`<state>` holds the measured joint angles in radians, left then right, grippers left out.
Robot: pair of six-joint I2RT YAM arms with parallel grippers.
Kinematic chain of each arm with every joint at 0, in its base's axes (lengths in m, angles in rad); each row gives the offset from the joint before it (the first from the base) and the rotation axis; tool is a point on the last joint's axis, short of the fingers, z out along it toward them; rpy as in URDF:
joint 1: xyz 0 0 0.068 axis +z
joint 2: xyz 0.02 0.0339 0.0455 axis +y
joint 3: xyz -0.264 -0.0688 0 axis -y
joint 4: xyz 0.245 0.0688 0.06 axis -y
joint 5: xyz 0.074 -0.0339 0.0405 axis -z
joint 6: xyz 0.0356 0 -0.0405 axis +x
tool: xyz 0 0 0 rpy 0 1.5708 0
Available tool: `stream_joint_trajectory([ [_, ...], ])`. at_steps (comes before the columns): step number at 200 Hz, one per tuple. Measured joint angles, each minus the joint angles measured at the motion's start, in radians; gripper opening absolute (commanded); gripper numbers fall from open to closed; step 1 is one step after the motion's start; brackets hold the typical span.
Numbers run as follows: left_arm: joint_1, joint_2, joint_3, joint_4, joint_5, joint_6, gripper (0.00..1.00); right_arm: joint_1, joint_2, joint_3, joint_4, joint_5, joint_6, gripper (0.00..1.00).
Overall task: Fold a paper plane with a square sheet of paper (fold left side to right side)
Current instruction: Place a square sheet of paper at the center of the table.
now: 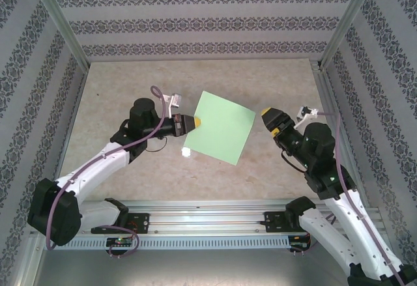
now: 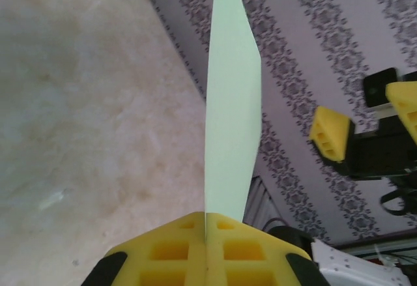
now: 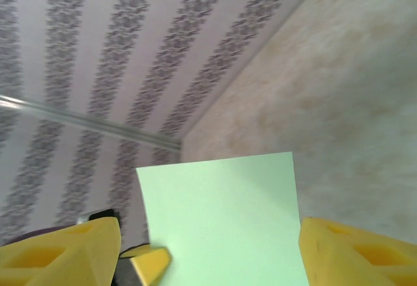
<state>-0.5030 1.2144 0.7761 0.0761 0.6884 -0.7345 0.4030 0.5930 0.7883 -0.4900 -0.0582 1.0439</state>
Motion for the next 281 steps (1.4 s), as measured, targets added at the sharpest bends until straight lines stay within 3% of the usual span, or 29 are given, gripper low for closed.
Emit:
stream_joint_trajectory([
  [20,-0.050,0.012,-0.029,-0.120,-0.097,0.061,0.00,0.000,-0.008,-0.010,-0.137,0.035,-0.055,0.74],
  [40,-0.117,0.052,-0.027,-0.224,-0.209,0.134,0.00,0.000,-0.008,-0.073,-0.158,0.014,-0.041,0.71],
  [77,-0.225,0.154,0.035,-0.374,-0.402,0.246,0.00,0.043,0.065,-0.212,-0.064,-0.051,0.121,0.66],
  [123,-0.298,0.179,0.106,-0.447,-0.549,0.326,0.00,0.168,0.274,-0.222,0.114,-0.076,0.311,0.66],
  [198,-0.338,0.179,0.128,-0.498,-0.682,0.365,0.00,0.251,0.690,0.080,0.189,-0.114,0.436,0.60],
  [281,-0.337,0.122,0.128,-0.594,-0.859,0.338,0.00,0.265,0.962,0.330,0.128,-0.166,0.446,0.57],
])
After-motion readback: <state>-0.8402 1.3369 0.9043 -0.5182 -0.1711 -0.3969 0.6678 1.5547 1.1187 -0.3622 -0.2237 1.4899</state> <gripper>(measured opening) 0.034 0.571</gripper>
